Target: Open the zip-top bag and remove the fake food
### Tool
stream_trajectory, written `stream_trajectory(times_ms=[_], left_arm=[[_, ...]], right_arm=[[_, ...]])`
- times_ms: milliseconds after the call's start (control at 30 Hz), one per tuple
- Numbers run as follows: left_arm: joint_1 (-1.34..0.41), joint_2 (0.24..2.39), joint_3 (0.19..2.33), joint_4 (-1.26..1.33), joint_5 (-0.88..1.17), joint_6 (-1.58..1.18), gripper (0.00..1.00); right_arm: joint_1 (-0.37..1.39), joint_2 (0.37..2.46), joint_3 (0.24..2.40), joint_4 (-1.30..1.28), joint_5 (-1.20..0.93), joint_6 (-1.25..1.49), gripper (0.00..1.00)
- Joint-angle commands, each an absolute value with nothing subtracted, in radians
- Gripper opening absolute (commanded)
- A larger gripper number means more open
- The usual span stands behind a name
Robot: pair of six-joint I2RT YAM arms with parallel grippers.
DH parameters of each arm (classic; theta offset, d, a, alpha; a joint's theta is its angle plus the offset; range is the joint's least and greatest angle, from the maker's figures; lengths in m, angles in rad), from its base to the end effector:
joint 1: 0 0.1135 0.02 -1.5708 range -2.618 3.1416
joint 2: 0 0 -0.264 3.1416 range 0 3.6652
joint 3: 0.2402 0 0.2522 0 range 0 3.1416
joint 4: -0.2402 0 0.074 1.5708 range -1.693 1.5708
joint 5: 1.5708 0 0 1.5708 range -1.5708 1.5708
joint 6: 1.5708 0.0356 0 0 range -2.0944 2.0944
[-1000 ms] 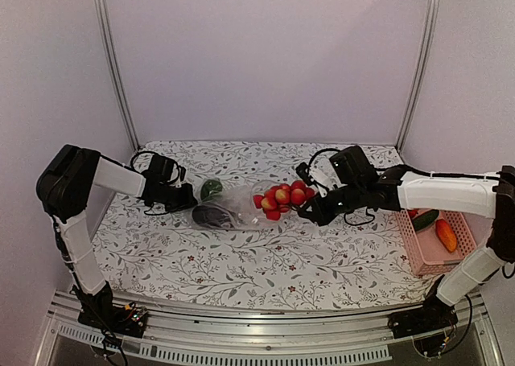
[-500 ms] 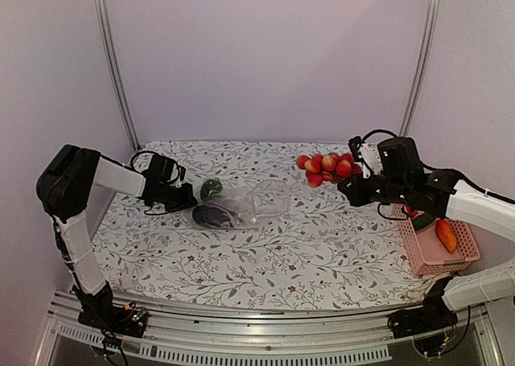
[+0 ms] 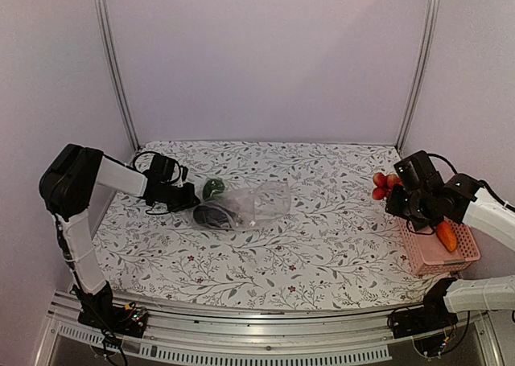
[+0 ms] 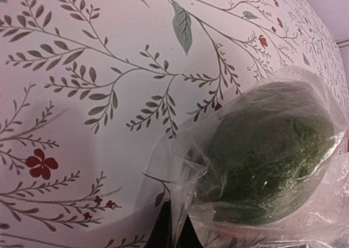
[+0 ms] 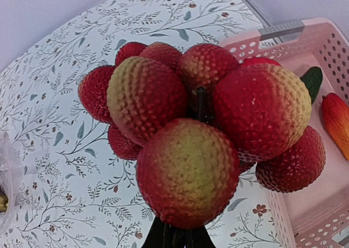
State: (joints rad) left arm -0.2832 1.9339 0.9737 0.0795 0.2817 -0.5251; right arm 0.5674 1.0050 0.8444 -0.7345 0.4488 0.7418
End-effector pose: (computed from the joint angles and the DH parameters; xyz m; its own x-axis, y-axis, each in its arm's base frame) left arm 0.3547 -0.1135 0.1106 -0.8604 -0.2511 -0.4434 0.0081 0.8633 -0.5046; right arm 0.1738 0.0924 0.2736 -0.6576 0.3027 -0.6898 0.2563 0.9510 0.1730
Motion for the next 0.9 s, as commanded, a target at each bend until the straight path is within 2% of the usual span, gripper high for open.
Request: stream_trajectory(times_ms=[0,200,400,633,767,800,833,867], left_arm=[[-0.287,1.969,0.979,0.093,0.305,-0.528,0.00],[-0.284,1.983,0.987,0.099,0.322,-0.524,0.00],[-0.282,1.994,0.994,0.104,0.334,-0.525,0.00],[-0.279,1.996,0.999,0.105,0.340,-0.526,0.00],[-0.278,1.996,1.000,0.104,0.344,-0.527,0.00],[-0.277,1.996,1.001,0.104,0.345,-0.527,0.00],[-0.277,1.996,1.002,0.104,0.345,-0.527,0.00],[-0.277,1.997,1.002,0.104,0.346,-0.528,0.00]], right_arm=[[0.547,0.979,0.842,-0.972,0.631,1.022,0.00],[0.449,0.898,0.824,-1.054,0.648,1.084,0.00],[0.433,0.835,0.830,-1.103,0.691,1.165,0.00],[0.423,0.843,0.814,-1.122,0.672,1.221,0.05],[0.422,0.842,0.807,-1.137,0.669,1.253,0.21],[0.422,0.842,0.807,-1.136,0.670,1.257,0.30],[0.422,0.840,0.806,-1.133,0.670,1.257,0.47],[0.422,0.838,0.804,-1.131,0.670,1.255,0.57]])
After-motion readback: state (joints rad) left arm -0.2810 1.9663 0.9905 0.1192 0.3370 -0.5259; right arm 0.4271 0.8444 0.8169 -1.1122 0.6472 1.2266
